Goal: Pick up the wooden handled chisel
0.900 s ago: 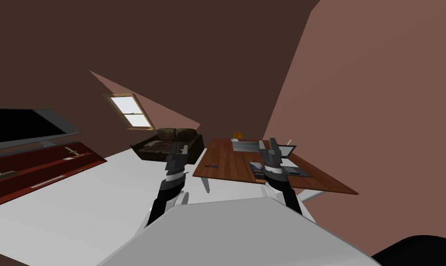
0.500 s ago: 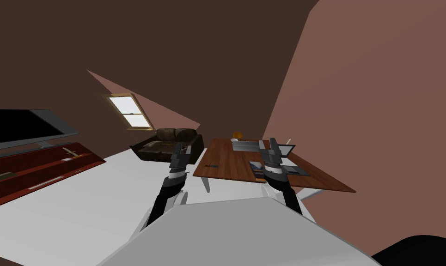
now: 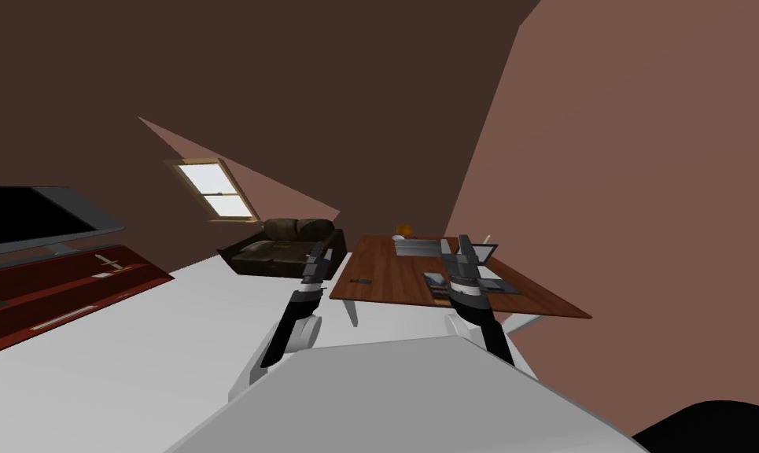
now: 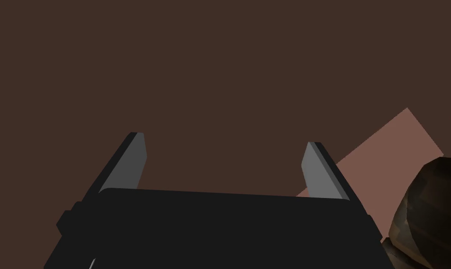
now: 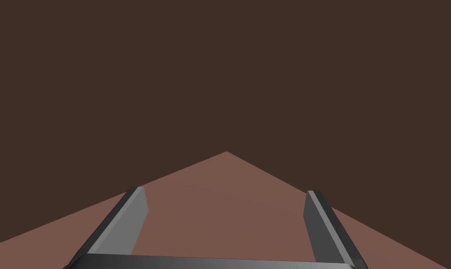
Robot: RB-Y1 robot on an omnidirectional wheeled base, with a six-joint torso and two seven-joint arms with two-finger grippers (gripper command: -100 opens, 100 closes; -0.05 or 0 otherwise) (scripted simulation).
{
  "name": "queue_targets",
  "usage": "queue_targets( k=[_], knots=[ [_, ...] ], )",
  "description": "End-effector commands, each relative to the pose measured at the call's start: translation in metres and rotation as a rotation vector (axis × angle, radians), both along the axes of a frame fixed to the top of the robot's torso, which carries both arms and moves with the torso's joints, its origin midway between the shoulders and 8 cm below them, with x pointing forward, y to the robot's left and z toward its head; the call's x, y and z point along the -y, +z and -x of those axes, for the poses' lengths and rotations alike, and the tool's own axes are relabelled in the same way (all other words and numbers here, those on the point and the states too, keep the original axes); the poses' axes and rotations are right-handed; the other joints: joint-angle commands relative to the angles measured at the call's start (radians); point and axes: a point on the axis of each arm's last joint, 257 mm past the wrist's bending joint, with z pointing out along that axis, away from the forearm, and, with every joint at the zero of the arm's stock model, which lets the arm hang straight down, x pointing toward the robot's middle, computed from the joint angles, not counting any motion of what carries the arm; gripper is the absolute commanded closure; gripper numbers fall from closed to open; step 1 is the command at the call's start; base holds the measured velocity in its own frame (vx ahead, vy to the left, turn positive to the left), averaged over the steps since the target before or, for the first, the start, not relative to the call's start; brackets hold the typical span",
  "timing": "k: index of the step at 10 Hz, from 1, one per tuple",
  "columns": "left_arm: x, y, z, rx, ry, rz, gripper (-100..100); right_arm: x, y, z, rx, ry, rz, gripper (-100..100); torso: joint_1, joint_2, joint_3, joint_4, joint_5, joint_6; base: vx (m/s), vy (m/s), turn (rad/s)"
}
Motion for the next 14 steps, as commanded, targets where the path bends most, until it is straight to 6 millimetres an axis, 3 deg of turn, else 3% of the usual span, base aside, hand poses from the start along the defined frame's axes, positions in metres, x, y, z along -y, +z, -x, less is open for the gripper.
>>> queue_targets(
  k=[1,6,9,11,14],
  knots=[
    [0.003,-0.005,-0.006,-0.026,-0.001,-0.004,-100,0.0,0.0,0.0,0.0,0.0,0.0,0,0.0,0.0,0.0,0.0,0.0,0.0,-0.018,0.028,-0.014],
    [0.001,-0.041,-0.057,-0.168,0.004,-0.017,-100,0.0,0.0,0.0,0.0,0.0,0.0,0,-0.001,0.0,0.0,0.0,0.0,0.0,-0.026,0.022,-0.033],
    [0.0,-0.055,-0.071,-0.22,0.009,-0.02,-100,0.0,0.0,0.0,0.0,0.0,0.0,0,-0.002,-0.001,0.0,0.0,0.0,0.0,-0.018,0.017,-0.021],
    [-0.002,-0.073,-0.096,-0.293,0.016,-0.024,-100,0.0,0.0,0.0,0.0,0.0,0.0,0,-0.002,-0.001,-0.001,0.0,0.0,0.0,-0.019,0.015,-0.045],
    [-0.005,-0.094,-0.111,-0.37,0.026,-0.026,-100,0.0,0.0,0.0,0.0,0.0,0.0,0,-0.002,-0.001,-0.001,0.0,0.0,0.0,-0.012,0.012,-0.02]
  ],
)
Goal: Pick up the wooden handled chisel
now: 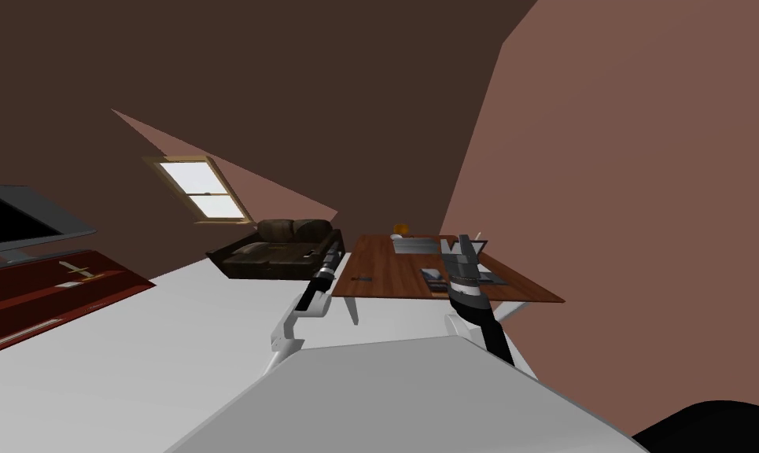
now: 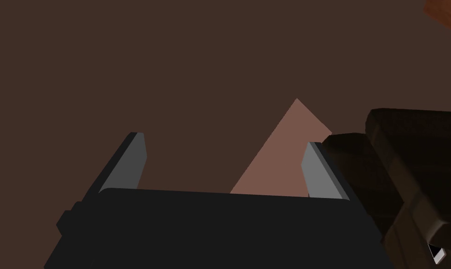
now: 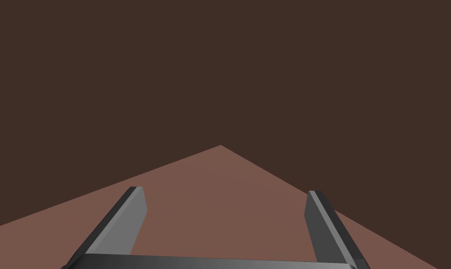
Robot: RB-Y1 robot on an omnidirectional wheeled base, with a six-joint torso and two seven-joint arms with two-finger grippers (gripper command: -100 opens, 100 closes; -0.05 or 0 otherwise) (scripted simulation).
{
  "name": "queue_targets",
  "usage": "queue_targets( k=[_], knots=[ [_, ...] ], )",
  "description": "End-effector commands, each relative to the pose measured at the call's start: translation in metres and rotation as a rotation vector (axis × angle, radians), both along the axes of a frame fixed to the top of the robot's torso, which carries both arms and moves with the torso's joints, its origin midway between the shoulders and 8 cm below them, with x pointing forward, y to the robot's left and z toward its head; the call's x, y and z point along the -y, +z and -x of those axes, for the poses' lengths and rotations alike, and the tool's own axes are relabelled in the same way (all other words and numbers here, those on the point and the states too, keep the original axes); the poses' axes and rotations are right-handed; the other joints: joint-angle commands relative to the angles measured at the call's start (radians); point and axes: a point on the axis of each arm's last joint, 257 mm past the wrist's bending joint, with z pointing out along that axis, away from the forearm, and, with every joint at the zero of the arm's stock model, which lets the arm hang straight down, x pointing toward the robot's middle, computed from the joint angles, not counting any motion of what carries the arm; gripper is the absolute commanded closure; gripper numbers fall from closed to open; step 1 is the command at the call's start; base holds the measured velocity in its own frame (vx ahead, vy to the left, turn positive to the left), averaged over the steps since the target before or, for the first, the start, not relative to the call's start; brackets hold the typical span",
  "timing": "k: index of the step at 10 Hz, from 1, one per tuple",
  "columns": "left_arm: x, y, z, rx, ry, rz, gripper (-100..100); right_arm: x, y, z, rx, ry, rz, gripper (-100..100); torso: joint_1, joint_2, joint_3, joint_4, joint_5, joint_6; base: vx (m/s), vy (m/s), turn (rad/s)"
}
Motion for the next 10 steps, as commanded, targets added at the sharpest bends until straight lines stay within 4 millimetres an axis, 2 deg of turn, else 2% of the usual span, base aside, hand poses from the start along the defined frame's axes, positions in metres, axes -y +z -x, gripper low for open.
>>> queue_targets(
  k=[1,2,3,4,7,10],
  knots=[
    [-0.002,-0.018,-0.014,-0.061,0.008,-0.002,-100,0.0,0.0,0.0,0.0,0.0,0.0,0,0.0,0.0,0.0,0.0,0.0,0.0,-0.006,0.006,-0.03],
    [-0.002,-0.02,-0.015,-0.069,0.009,-0.002,-100,0.0,0.0,0.0,0.0,0.0,0.0,0,0.0,0.0,0.0,0.0,0.0,0.0,-0.005,0.005,-0.017],
    [-0.004,-0.031,-0.026,-0.108,0.015,-0.005,-100,0.0,0.0,0.0,0.0,0.0,0.0,0,0.0,0.0,0.0,0.0,0.0,0.0,-0.004,0.002,-0.027],
    [-0.005,-0.036,-0.026,-0.128,0.018,-0.005,-100,0.0,0.0,0.0,0.0,0.0,0.0,0,-0.001,0.0,0.0,0.0,0.0,0.0,-0.002,0.001,-0.019],
    [-0.009,-0.063,-0.046,-0.229,0.034,-0.01,-100,0.0,0.0,0.0,0.0,0.0,0.0,0,-0.001,-0.001,0.0,0.0,0.0,0.0,0.001,-0.002,-0.025],
    [-0.013,-0.091,-0.054,-0.323,0.049,-0.013,-100,0.0,0.0,0.0,0.0,0.0,0.0,0,-0.001,-0.001,-0.001,0.0,0.0,0.0,0.007,-0.007,-0.019]
  ],
)
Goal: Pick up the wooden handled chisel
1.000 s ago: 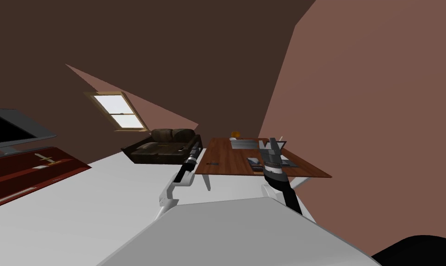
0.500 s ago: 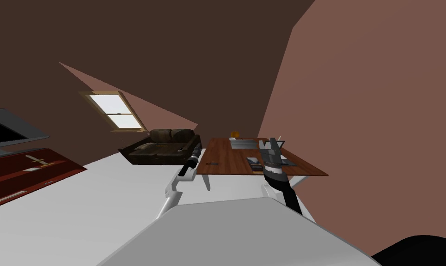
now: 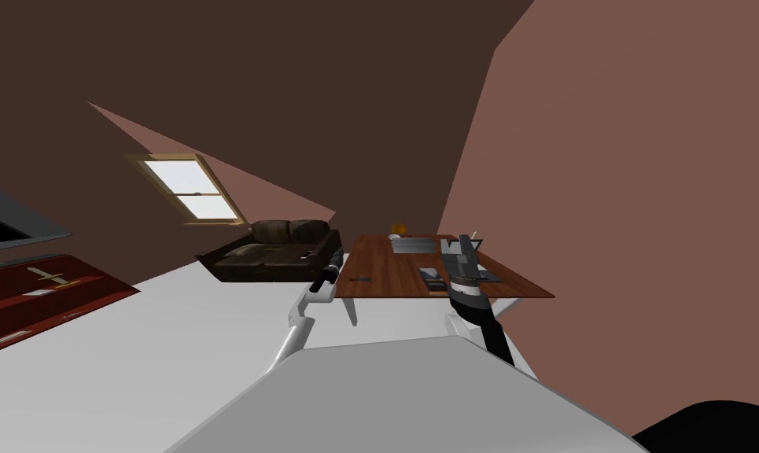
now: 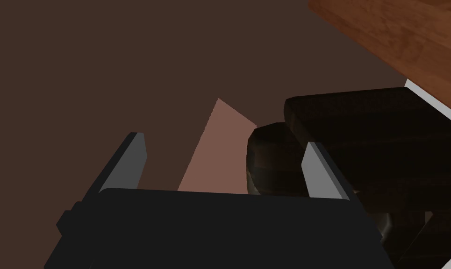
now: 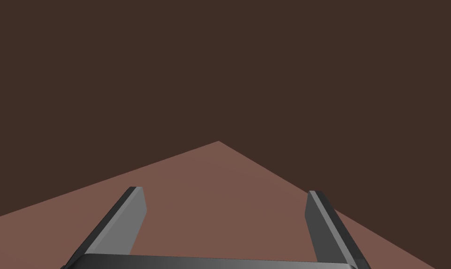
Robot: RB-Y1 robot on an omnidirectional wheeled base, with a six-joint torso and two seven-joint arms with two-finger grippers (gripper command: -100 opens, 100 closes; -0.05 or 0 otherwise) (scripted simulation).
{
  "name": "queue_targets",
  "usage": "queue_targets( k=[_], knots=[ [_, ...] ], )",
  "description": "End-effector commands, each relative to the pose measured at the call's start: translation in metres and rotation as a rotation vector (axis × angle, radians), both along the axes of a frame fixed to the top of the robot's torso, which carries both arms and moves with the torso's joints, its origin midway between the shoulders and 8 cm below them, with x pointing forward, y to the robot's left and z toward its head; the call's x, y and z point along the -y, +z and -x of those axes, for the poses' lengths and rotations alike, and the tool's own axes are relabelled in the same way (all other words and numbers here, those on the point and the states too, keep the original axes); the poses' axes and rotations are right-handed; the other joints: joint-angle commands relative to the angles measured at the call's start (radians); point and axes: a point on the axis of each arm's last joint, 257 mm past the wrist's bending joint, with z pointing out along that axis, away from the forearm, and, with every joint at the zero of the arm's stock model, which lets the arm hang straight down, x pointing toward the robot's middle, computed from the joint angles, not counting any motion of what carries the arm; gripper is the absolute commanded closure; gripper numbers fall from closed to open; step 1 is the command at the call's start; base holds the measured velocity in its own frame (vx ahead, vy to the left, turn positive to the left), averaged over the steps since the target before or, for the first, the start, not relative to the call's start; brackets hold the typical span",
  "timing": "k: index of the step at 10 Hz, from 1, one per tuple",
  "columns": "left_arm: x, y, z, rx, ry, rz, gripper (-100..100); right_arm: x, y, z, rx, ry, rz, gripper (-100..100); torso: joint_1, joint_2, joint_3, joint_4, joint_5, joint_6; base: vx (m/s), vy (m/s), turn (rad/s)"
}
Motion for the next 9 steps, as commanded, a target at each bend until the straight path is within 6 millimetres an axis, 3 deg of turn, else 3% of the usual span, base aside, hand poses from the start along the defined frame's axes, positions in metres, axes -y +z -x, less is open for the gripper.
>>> queue_targets(
  k=[1,4,5,9],
  knots=[
    [-0.005,-0.016,-0.009,-0.06,0.011,-0.002,-100,0.0,0.0,0.0,0.0,0.0,0.0,0,0.0,0.0,0.0,0.0,0.0,0.0,0.012,-0.012,-0.025],
    [-0.009,-0.044,-0.013,-0.158,0.026,-0.004,-100,0.0,0.0,0.0,0.0,0.0,0.0,0,0.0,0.0,0.0,0.0,0.0,0.0,0.014,-0.012,-0.018],
    [-0.009,-0.045,-0.013,-0.163,0.026,-0.005,-100,0.0,0.0,0.0,0.0,0.0,0.0,0,0.0,-0.001,0.0,0.0,0.0,0.0,0.008,-0.006,0.002],
    [-0.016,-0.086,-0.016,-0.309,0.049,-0.007,-100,0.0,0.0,0.0,0.0,0.0,0.0,0,-0.001,-0.001,0.0,0.0,0.0,0.0,0.017,-0.017,-0.017]
  ],
)
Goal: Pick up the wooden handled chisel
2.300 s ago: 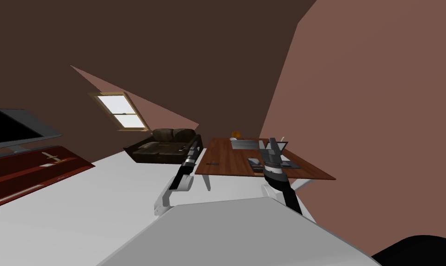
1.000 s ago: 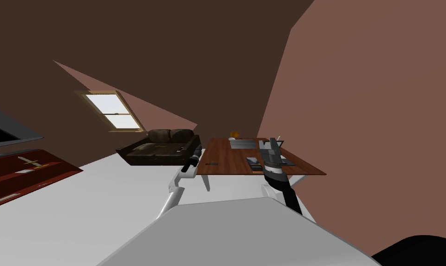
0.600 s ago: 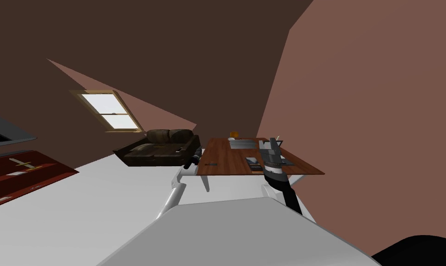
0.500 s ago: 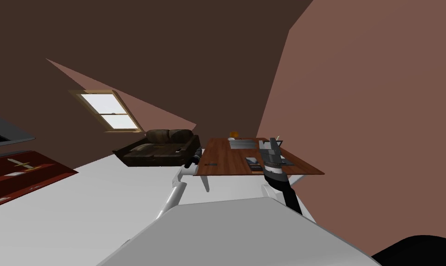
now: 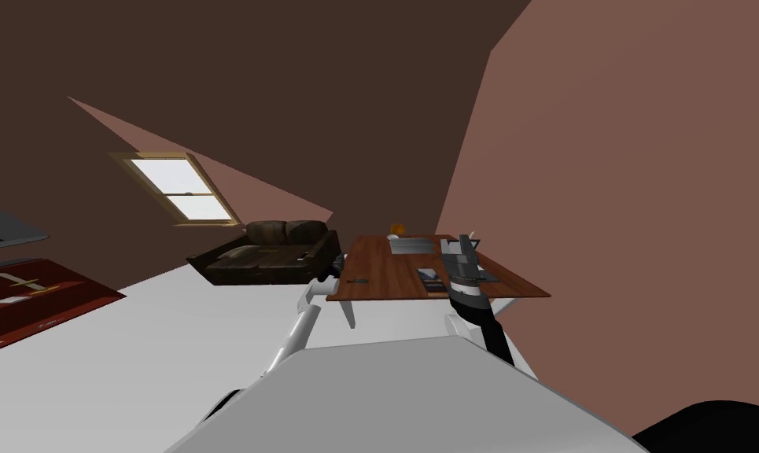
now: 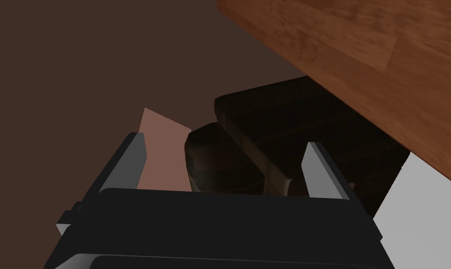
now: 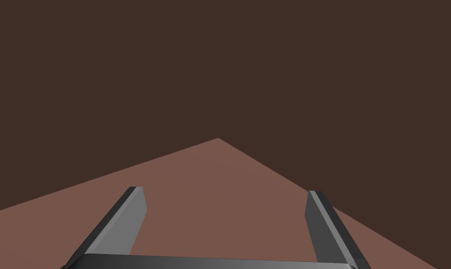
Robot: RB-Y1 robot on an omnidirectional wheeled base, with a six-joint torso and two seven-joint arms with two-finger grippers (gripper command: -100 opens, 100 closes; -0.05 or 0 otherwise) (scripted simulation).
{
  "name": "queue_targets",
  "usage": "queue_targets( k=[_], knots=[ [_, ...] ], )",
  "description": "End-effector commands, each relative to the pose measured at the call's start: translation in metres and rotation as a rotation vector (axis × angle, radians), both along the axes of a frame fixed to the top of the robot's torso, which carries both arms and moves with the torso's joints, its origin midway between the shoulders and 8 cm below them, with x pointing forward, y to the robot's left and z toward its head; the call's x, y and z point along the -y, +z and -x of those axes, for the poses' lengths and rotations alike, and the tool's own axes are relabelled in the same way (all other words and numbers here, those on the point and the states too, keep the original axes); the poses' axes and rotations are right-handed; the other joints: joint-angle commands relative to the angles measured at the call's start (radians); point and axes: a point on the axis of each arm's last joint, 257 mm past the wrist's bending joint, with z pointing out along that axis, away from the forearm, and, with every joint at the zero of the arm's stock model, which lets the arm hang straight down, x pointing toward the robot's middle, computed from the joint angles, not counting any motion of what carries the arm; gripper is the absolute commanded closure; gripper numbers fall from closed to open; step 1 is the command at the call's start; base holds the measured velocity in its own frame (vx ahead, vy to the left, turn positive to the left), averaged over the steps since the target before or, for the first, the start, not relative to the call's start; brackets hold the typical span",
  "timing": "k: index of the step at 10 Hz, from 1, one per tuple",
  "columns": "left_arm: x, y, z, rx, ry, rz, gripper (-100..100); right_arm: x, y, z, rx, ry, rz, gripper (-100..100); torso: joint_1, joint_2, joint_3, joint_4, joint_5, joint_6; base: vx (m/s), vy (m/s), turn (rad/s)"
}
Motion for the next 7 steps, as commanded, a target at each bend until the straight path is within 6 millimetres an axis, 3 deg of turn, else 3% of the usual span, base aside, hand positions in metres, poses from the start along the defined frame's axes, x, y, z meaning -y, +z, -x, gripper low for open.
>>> queue_targets(
  k=[1,7],
  knots=[
    [-0.004,-0.019,0.0,-0.069,0.012,-0.001,-100,0.0,0.0,0.0,0.0,0.0,0.0,0,0.0,0.0,0.0,0.0,0.0,0.0,0.025,-0.023,-0.018],
    [-0.011,-0.077,0.012,-0.289,0.044,0.001,-100,0.0,0.0,0.0,0.0,0.0,0.0,0,-0.001,0.0,0.0,0.0,0.0,0.0,0.026,-0.024,-0.013]
  ],
)
